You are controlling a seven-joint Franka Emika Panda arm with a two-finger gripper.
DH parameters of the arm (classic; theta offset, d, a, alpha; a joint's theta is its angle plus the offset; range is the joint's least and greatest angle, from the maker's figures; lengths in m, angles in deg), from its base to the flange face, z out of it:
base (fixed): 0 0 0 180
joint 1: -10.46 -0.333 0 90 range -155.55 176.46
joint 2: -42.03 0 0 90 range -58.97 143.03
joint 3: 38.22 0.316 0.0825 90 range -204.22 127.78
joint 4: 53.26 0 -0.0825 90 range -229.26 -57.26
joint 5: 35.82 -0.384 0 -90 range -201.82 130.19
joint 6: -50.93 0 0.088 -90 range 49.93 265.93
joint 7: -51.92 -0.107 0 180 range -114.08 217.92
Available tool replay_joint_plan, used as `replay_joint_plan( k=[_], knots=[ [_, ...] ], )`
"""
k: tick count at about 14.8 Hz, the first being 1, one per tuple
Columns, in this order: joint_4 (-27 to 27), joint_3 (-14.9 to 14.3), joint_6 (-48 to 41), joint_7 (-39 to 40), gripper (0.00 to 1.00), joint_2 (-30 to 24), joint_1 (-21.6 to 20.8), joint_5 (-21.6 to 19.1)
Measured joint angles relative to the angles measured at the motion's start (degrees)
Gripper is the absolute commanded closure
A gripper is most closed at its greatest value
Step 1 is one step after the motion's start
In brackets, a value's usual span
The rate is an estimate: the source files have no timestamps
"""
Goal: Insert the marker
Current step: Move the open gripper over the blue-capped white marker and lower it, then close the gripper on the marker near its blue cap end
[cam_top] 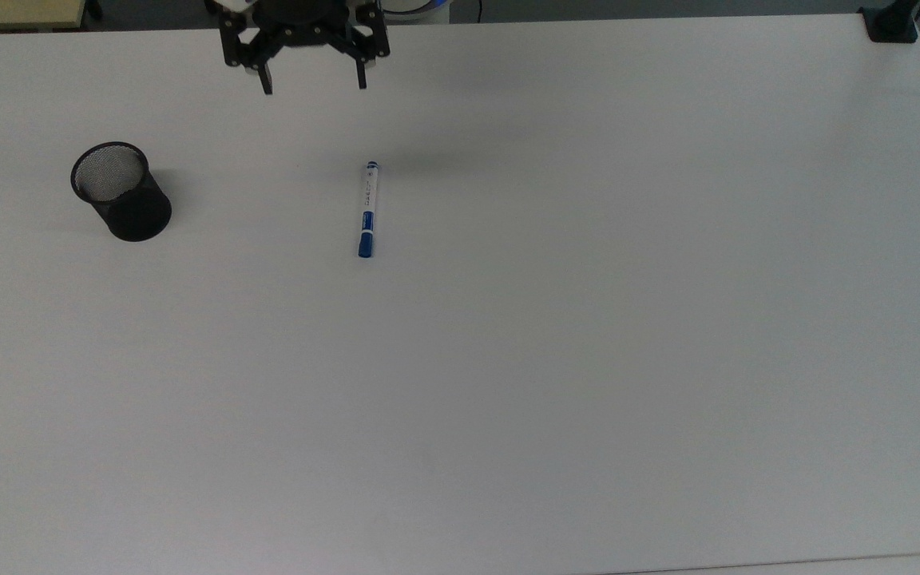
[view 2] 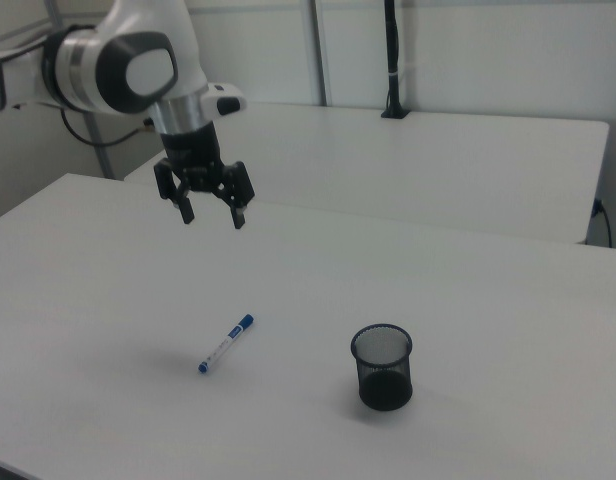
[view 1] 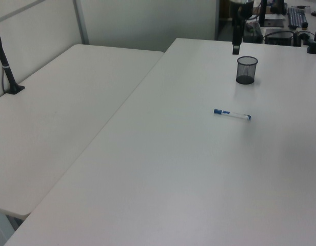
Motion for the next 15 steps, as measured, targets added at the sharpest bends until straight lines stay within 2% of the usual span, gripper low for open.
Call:
replay_joint_plan(
  k=[4,6,10,14,15],
  knots=[
    [-7.67,0.17,13.41,-6.21,0.0,2.23,-0.58,0.95],
    [-12.09,0.21,20.05,-8.53,0.0,3.13,-1.16,2.95],
    [-16.04,0.29,25.33,-13.77,0.0,6.95,-2.0,5.0],
    [-16.33,0.3,31.17,-19.14,0.16,13.39,-2.89,5.33],
    [-16.31,0.31,31.95,-19.62,0.38,14.42,-3.01,5.36]
  ],
)
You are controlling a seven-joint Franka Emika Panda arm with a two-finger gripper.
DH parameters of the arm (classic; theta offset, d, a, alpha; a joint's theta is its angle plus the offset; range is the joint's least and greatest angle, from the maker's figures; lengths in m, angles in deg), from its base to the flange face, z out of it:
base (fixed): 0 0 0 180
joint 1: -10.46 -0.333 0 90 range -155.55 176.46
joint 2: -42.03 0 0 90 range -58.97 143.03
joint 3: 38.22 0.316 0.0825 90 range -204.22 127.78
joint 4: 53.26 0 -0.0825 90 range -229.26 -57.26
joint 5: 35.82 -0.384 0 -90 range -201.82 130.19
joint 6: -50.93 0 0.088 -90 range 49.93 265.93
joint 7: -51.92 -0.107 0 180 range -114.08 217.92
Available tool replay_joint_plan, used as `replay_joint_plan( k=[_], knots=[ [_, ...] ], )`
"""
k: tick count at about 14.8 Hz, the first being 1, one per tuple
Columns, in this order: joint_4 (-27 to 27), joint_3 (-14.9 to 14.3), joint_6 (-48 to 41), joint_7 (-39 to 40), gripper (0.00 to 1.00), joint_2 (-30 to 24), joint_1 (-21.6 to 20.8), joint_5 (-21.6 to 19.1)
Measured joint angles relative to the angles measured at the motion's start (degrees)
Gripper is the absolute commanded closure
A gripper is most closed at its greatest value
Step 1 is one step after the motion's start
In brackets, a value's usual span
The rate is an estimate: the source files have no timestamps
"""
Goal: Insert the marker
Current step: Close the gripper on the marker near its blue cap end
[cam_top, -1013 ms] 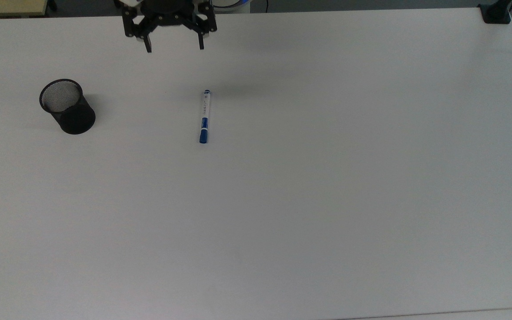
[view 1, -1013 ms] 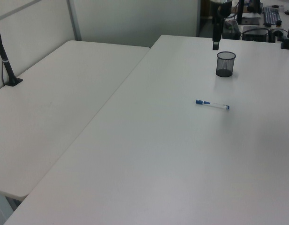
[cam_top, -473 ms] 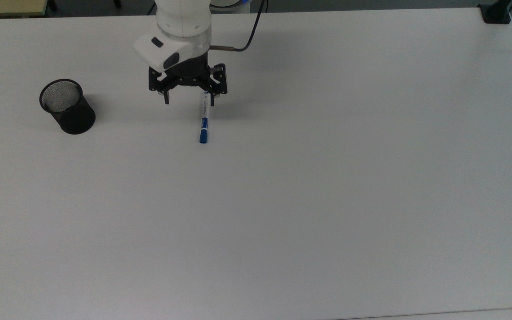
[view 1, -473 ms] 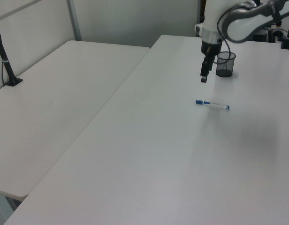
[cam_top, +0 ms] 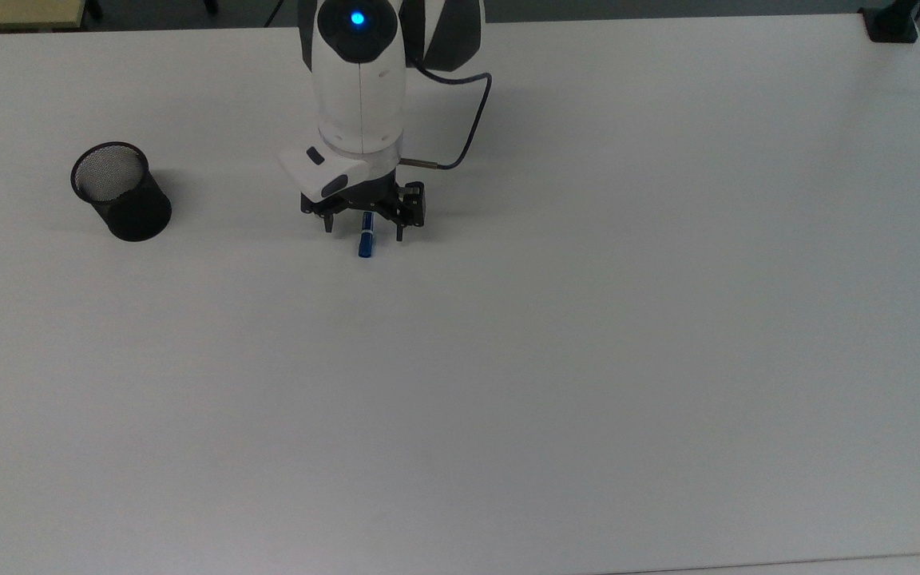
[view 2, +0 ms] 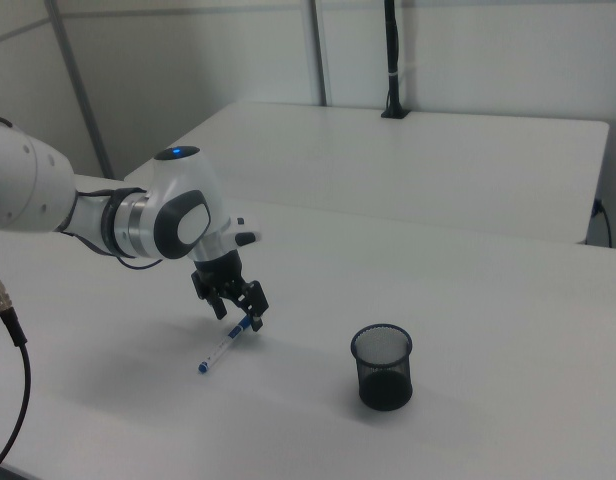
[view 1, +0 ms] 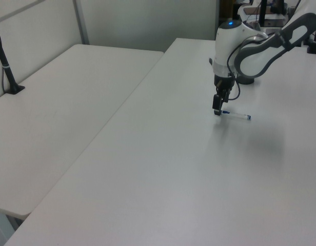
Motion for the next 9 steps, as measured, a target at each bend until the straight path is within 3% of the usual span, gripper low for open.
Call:
replay_joint_plan(
  k=[2,3,9],
  knots=[
    [0.08,0.0,0.35,-0.46,0.84,1.11,-0.02,0.0],
    [0.13,0.0,0.36,-0.8,1.0,1.27,-0.02,0.0],
    [1.41,0.0,1.33,-5.73,1.0,1.26,0.07,0.0]
  ],
)
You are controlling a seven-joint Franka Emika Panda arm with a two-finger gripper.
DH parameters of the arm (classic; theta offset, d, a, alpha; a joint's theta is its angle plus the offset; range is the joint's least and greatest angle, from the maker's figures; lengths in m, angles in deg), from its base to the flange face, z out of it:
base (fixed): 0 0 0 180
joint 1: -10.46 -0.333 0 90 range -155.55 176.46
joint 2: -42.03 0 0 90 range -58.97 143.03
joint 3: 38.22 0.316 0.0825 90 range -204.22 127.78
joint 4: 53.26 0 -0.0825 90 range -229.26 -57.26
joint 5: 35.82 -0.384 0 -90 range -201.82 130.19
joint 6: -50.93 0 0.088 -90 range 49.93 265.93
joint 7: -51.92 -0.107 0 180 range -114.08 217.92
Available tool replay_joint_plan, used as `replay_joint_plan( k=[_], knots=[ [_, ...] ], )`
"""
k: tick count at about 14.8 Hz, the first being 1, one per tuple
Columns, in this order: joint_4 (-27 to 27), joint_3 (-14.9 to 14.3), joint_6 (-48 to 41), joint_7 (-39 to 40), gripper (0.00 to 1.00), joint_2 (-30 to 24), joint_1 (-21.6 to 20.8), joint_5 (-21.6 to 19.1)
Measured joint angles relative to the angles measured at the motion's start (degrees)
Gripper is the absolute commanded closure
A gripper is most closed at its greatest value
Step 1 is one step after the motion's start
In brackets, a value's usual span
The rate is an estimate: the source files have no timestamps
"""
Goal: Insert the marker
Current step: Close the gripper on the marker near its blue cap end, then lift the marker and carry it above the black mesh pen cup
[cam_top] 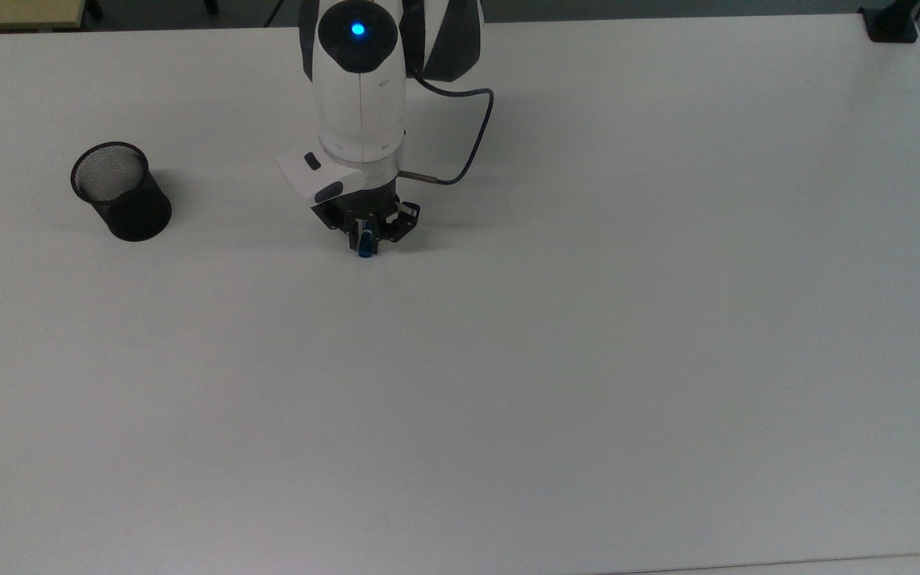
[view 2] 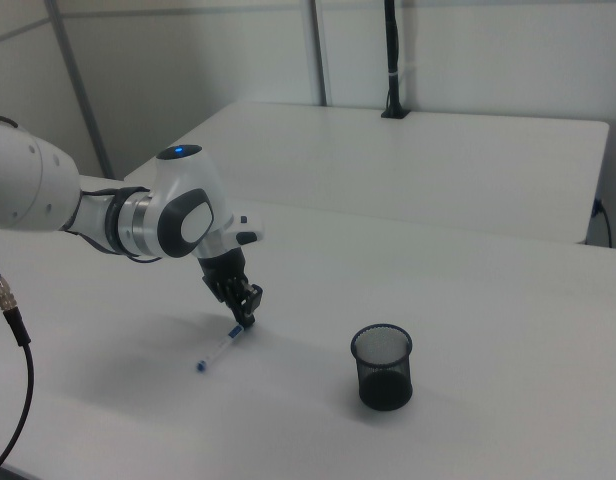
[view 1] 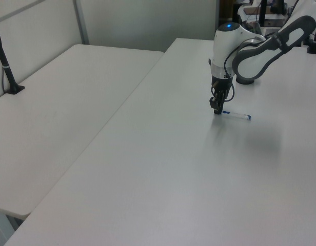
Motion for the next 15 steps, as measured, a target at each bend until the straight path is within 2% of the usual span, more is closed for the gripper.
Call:
replay_joint_plan(
  k=[10,13,15],
  knots=[
    [2.43,-0.09,0.27,-0.47,1.0,-1.03,0.73,0.0],
    [4.01,-0.26,0.29,-0.31,1.0,-5.48,3.74,0.0],
    [4.16,-0.38,0.29,2.16,1.0,-9.79,7.27,0.0]
  ],
)
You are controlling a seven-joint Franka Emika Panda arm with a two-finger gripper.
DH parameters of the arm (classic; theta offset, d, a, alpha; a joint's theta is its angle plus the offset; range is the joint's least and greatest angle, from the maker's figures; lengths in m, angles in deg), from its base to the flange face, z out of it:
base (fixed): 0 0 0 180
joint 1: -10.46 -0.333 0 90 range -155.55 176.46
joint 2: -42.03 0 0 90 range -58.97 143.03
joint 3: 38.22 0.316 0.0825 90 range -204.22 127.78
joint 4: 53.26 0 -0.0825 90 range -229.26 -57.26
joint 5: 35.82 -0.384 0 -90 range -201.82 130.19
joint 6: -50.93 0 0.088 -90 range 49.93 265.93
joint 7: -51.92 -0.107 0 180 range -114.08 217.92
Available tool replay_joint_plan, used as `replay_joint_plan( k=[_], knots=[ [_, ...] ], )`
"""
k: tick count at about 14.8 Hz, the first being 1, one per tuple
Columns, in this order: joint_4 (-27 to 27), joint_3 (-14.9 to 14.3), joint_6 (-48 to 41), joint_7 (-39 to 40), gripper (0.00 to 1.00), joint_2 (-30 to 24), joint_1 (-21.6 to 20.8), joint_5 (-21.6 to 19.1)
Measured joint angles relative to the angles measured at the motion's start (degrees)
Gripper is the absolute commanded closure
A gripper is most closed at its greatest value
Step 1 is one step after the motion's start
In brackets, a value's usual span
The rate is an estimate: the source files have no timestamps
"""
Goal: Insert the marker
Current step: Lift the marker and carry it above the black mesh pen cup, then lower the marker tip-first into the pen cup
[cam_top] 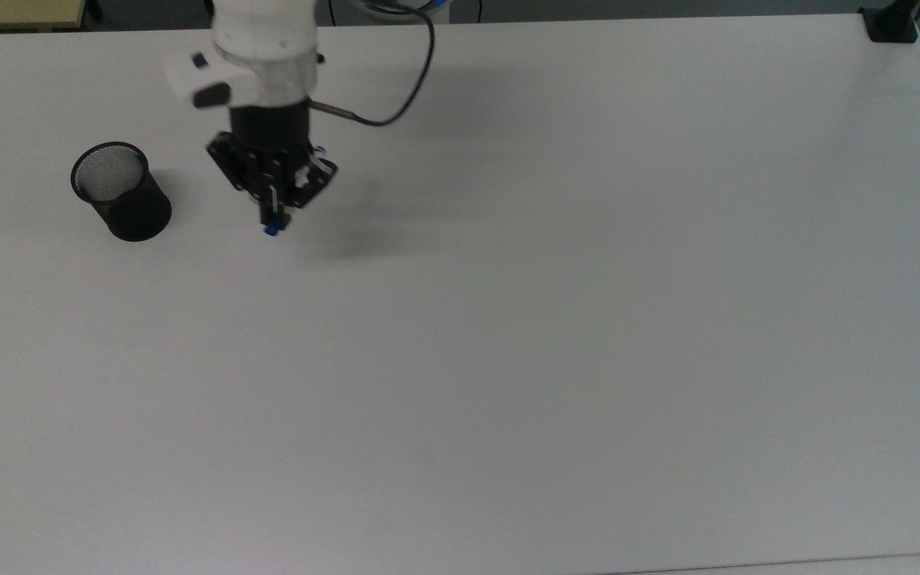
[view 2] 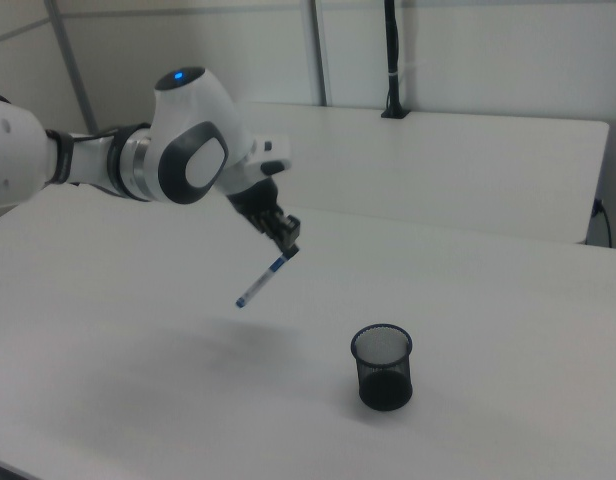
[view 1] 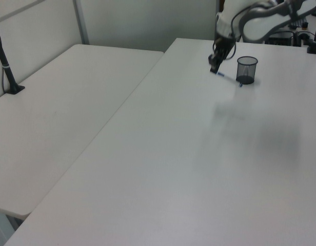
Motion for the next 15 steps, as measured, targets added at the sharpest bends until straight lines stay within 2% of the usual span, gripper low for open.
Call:
replay_joint_plan(
  k=[3,7,10,15],
  knots=[
    [-0.3,-0.11,2.89,6.37,1.0,-4.68,6.18,-0.39],
    [-1.98,-0.25,12.79,17.5,1.0,-5.01,11.84,-4.73],
    [-4.38,-0.34,18.82,27.57,1.0,-4.26,14.67,-8.92],
    [-5.37,-0.36,19.88,39.45,1.0,-2.95,16.39,-15.98]
  ],
)
